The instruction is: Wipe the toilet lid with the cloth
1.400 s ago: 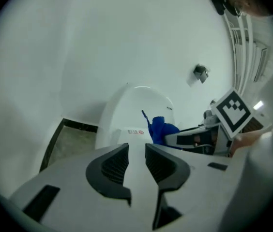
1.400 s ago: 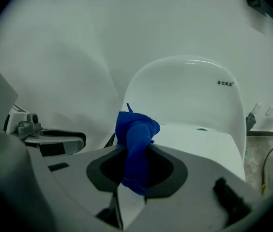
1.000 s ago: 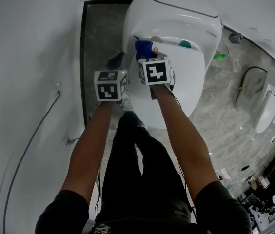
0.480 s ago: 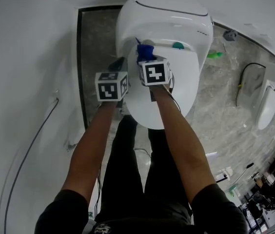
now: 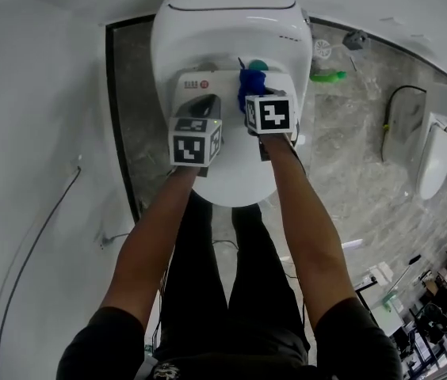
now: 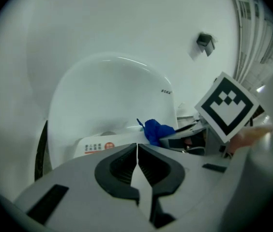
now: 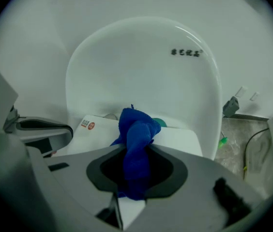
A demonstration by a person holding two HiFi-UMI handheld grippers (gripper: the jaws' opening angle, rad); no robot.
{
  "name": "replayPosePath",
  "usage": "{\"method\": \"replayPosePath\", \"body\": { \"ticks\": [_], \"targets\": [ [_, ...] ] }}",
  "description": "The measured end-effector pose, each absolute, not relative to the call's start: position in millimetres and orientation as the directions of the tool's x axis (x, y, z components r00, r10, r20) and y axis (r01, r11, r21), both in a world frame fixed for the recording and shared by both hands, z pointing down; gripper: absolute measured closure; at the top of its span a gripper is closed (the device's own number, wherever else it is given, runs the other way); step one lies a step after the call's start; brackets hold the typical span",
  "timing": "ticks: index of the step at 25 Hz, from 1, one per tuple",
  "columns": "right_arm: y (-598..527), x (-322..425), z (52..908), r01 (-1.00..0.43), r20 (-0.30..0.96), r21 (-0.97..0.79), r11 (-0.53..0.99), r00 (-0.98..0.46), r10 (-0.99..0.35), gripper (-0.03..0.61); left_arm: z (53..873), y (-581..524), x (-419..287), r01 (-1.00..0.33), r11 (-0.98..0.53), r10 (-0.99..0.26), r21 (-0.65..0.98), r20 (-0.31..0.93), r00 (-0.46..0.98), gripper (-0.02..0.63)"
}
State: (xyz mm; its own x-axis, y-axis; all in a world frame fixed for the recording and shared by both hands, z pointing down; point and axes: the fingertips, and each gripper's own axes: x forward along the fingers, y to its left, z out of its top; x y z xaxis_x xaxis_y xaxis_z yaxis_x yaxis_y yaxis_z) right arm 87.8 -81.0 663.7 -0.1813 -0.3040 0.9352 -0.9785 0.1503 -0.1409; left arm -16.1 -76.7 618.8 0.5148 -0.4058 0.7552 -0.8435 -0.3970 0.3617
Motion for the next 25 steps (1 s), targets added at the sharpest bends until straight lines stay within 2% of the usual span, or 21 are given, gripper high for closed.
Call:
{"method": "replayPosePath", "body": {
  "ticks": [9, 13, 16, 25],
  "targets": [
    [-65.7, 172.4, 668.1, -0.986, 0.940, -0.131, 0.101, -0.156, -0.305, 0.494, 610.1, -63.2, 64.6, -0.805, -0.455, -0.364, 0.382, 0.745, 0.559, 0.595],
    [-59.0, 175.1, 662.9, -0.972, 0.920, -0.230, 0.043, -0.232, -0.316, 0.494, 605.0, -58.3, 66.3, -0.814, -0.430, -0.381, 0.391, 0.738, 0.557, 0.595],
    [-51.8, 144.4, 651.0, -0.949, 0.892, -0.315, 0.030, -0.307, -0.332, 0.494, 603.9, -55.2, 46.8, -0.838, -0.388, -0.412, 0.384, 0.741, 0.530, 0.595],
    [-25.4, -31.8, 643.8, -0.876, 0.846, -0.432, 0.214, -0.476, -0.240, 0.494, 612.5, -44.5, -85.0, -0.919, -0.254, -0.490, 0.300, 0.779, 0.390, 0.595]
  ]
}}
